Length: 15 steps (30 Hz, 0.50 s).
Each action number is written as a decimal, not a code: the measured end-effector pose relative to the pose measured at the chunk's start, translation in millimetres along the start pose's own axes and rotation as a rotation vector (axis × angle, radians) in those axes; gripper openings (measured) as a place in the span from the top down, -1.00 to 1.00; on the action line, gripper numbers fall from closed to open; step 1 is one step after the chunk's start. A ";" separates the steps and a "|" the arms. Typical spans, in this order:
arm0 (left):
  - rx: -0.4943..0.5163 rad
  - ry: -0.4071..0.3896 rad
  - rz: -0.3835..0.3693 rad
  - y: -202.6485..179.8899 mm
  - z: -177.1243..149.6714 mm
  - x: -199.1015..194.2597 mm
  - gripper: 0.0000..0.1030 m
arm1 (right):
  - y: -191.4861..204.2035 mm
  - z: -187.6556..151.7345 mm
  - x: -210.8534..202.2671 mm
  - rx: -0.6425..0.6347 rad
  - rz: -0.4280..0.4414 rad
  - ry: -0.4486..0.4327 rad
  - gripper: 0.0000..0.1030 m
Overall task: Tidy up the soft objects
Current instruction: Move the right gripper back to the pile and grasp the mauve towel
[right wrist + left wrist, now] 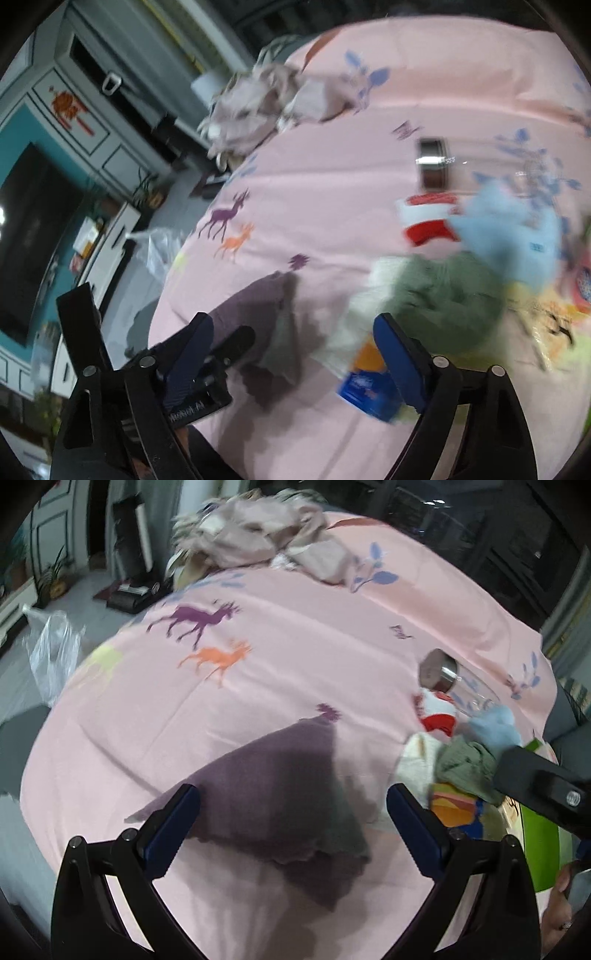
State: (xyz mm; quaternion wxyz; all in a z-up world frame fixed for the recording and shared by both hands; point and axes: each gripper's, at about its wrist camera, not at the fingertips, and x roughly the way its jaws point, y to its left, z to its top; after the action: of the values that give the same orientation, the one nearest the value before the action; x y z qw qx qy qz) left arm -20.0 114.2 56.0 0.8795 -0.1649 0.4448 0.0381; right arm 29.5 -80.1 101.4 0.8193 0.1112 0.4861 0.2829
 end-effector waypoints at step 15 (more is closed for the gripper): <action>-0.067 0.154 -0.059 23.7 2.6 26.7 -0.90 | 21.0 12.2 117.0 0.012 0.014 0.338 -0.20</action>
State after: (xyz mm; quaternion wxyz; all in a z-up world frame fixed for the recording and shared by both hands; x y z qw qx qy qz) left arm -7.0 135.2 30.1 0.8375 -0.2098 0.5043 0.0143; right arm 75.5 5.1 31.3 0.7231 0.0704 0.6180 0.3004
